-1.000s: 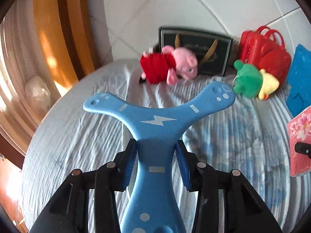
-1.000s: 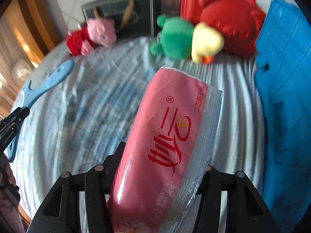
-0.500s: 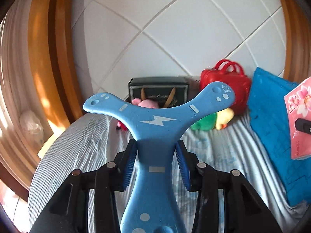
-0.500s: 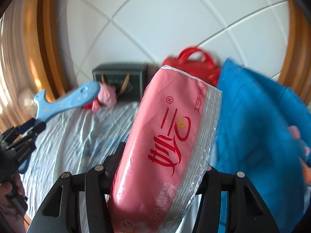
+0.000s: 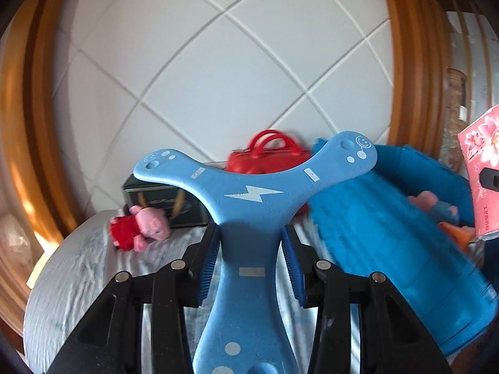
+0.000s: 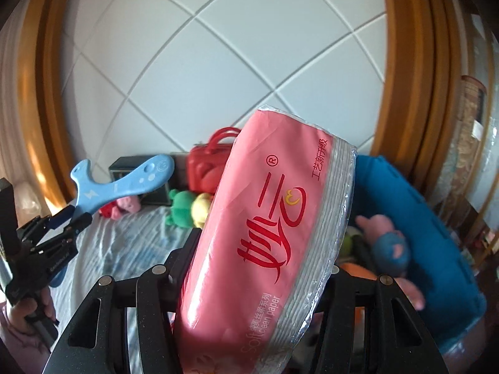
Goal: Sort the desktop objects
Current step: 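Carry the boomerang and tissue pack over the blue crate and lower them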
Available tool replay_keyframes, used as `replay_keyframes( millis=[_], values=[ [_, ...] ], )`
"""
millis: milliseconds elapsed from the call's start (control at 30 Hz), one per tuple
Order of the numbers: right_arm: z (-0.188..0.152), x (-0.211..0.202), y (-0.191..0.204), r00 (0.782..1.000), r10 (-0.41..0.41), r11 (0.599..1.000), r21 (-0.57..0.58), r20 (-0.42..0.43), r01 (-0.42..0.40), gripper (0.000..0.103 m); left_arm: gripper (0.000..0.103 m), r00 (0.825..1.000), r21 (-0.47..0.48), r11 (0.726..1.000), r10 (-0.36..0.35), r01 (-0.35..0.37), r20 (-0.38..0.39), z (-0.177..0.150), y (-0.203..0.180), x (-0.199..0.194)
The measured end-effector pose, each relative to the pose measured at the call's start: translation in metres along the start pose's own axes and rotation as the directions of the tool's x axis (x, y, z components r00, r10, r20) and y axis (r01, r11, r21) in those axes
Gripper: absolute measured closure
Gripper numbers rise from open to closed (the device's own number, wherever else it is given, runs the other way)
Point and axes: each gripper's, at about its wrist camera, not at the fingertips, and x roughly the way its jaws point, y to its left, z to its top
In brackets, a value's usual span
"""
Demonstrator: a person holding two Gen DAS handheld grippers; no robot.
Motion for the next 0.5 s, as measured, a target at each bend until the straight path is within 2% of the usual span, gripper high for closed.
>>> replay_keyframes(
  millis=[133,267,367,500],
  values=[
    [0.006,-0.007,-0.055,0.996,-0.092,0.996,-0.015,-0.002,0.092,0.049,0.063,0.998,0.051,0.997,-0.058,0.057,0.022,0.025,-0.068,-0.002],
    [0.006,0.004,-0.104,0.987,-0.151,0.988,-0.022,-0.044,0.151,0.049,0.063,0.994,0.096,0.99,-0.109,0.107,0.016,0.048,-0.138,-0.003],
    [-0.002,0.016,-0.14,0.98,-0.181,0.983,-0.038,-0.088,0.178,0.049,0.063,0.99,0.131,0.981,-0.14,0.141,-0.015,0.064,-0.192,0.005],
    [-0.013,0.042,-0.171,0.971,-0.192,0.98,-0.074,-0.146,0.183,0.049,0.063,0.981,0.151,0.972,-0.165,0.18,-0.106,0.076,-0.253,0.029]
  ],
)
